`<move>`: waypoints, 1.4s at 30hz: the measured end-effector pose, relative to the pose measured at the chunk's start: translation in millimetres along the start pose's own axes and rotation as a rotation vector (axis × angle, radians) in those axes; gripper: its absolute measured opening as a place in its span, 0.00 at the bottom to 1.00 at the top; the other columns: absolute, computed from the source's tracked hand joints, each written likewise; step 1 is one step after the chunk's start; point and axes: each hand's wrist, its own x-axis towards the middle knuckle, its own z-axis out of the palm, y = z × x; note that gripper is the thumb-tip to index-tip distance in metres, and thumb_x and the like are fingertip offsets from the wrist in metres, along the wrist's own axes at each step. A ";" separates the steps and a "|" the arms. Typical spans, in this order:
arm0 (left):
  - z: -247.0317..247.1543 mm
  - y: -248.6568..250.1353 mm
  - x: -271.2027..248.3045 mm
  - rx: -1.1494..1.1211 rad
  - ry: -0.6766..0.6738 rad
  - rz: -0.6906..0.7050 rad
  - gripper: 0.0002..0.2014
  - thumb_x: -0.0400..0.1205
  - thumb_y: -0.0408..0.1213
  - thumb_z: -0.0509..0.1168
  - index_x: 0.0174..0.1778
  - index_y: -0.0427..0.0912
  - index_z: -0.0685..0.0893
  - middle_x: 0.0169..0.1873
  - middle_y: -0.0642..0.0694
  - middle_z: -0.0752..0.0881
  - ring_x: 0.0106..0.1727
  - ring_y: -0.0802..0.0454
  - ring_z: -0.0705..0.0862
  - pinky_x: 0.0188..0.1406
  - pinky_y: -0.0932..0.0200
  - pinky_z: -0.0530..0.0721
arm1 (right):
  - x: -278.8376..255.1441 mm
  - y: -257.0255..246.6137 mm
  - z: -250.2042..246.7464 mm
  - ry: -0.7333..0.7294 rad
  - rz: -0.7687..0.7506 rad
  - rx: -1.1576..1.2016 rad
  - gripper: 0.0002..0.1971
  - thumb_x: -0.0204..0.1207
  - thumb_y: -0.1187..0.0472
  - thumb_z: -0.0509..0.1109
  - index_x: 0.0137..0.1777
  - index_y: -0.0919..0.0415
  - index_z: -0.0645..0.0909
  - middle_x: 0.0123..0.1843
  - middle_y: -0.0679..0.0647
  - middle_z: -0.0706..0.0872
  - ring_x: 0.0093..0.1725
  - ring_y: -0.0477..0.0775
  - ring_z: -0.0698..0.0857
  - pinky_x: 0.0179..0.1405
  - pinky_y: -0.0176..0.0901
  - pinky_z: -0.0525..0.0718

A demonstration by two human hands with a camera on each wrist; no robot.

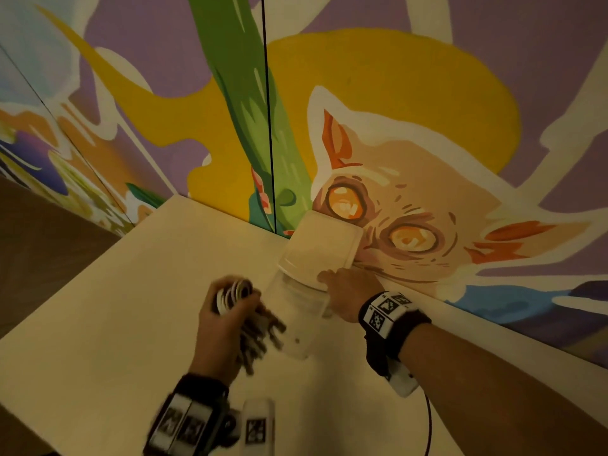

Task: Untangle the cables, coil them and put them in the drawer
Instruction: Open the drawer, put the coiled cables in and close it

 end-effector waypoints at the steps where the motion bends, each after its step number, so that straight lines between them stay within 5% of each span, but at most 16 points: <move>1: 8.1 4.8 11.9 0.023 -0.020 0.093 0.13 0.74 0.24 0.70 0.52 0.39 0.79 0.40 0.37 0.86 0.36 0.42 0.86 0.38 0.45 0.87 | 0.0 -0.7 -0.4 -0.004 0.006 0.001 0.21 0.79 0.62 0.59 0.73 0.53 0.68 0.63 0.57 0.82 0.62 0.62 0.81 0.54 0.53 0.79; 5: 35.9 -12.5 62.9 0.383 -0.124 0.264 0.15 0.74 0.23 0.73 0.50 0.38 0.77 0.37 0.42 0.84 0.32 0.50 0.85 0.33 0.50 0.88 | -0.3 -2.7 -0.5 0.004 0.018 0.011 0.20 0.77 0.60 0.63 0.70 0.54 0.71 0.60 0.59 0.84 0.58 0.64 0.83 0.50 0.52 0.79; 8: 41.2 -39.4 83.4 0.792 -0.327 0.120 0.17 0.73 0.35 0.76 0.49 0.46 0.74 0.37 0.41 0.86 0.31 0.43 0.86 0.29 0.45 0.88 | 2.2 -1.8 0.9 -0.004 0.029 0.027 0.21 0.76 0.57 0.66 0.69 0.53 0.71 0.61 0.58 0.84 0.59 0.64 0.83 0.51 0.52 0.79; 11: 47.0 -55.7 88.6 1.099 -0.470 -0.082 0.25 0.73 0.43 0.77 0.59 0.46 0.70 0.47 0.45 0.85 0.37 0.50 0.85 0.26 0.58 0.82 | 4.9 -1.0 4.5 -0.004 0.059 0.064 0.22 0.77 0.59 0.63 0.71 0.51 0.69 0.64 0.57 0.82 0.63 0.63 0.81 0.57 0.53 0.78; 14: 57.3 -67.5 88.0 1.246 -0.504 -0.143 0.40 0.71 0.48 0.78 0.70 0.42 0.60 0.50 0.42 0.84 0.40 0.49 0.83 0.29 0.60 0.78 | 4.6 -1.4 7.3 0.025 0.064 0.083 0.20 0.77 0.59 0.62 0.69 0.52 0.70 0.63 0.56 0.82 0.62 0.62 0.81 0.55 0.53 0.78; 17: 59.4 -72.8 90.0 1.209 -0.442 -0.164 0.47 0.66 0.54 0.81 0.69 0.42 0.57 0.52 0.44 0.82 0.40 0.51 0.82 0.28 0.62 0.77 | 5.1 -0.7 8.6 0.033 0.075 0.116 0.17 0.80 0.51 0.60 0.67 0.52 0.71 0.62 0.57 0.82 0.60 0.62 0.81 0.55 0.55 0.78; 21: 48.4 -78.6 93.6 1.233 -0.317 0.043 0.40 0.66 0.55 0.80 0.62 0.38 0.66 0.54 0.46 0.68 0.57 0.44 0.77 0.51 0.54 0.79 | 4.6 -2.2 10.1 0.051 0.090 0.150 0.23 0.77 0.38 0.59 0.64 0.53 0.73 0.59 0.58 0.83 0.56 0.63 0.82 0.52 0.54 0.78; 28: 31.1 -78.5 99.1 1.367 -0.342 0.222 0.40 0.64 0.69 0.73 0.60 0.45 0.68 0.49 0.46 0.81 0.49 0.43 0.83 0.41 0.51 0.82 | 5.9 -7.6 14.1 0.087 0.133 0.152 0.21 0.78 0.38 0.57 0.59 0.54 0.74 0.57 0.58 0.83 0.56 0.62 0.81 0.52 0.54 0.76; 32: 17.6 -80.4 115.5 1.444 -0.400 0.708 0.36 0.66 0.73 0.64 0.43 0.39 0.83 0.42 0.44 0.79 0.45 0.42 0.78 0.40 0.52 0.81 | 8.9 -10.3 15.2 0.122 0.127 0.106 0.22 0.79 0.38 0.56 0.59 0.55 0.74 0.56 0.58 0.84 0.57 0.62 0.82 0.52 0.54 0.75; 35: 7.1 -83.0 124.1 1.386 -0.422 0.809 0.37 0.73 0.75 0.57 0.42 0.39 0.83 0.40 0.44 0.77 0.44 0.48 0.72 0.40 0.54 0.77 | 11.3 -11.6 17.7 0.144 0.120 0.072 0.22 0.80 0.38 0.53 0.59 0.55 0.74 0.56 0.58 0.85 0.56 0.63 0.82 0.51 0.54 0.73; 38: 5.0 -79.9 124.2 1.340 -0.432 0.695 0.31 0.77 0.70 0.56 0.47 0.41 0.81 0.42 0.46 0.80 0.43 0.50 0.74 0.39 0.58 0.74 | 14.4 -13.1 21.5 0.161 0.123 0.048 0.25 0.79 0.35 0.52 0.60 0.55 0.74 0.55 0.57 0.85 0.55 0.64 0.82 0.47 0.54 0.70; 42: 8.4 -84.4 118.5 1.334 -0.499 0.927 0.11 0.78 0.49 0.64 0.40 0.44 0.77 0.39 0.45 0.82 0.38 0.49 0.75 0.25 0.54 0.82 | 19.2 -16.3 23.8 0.172 0.131 0.027 0.23 0.77 0.35 0.57 0.59 0.53 0.73 0.54 0.56 0.86 0.54 0.63 0.82 0.48 0.55 0.69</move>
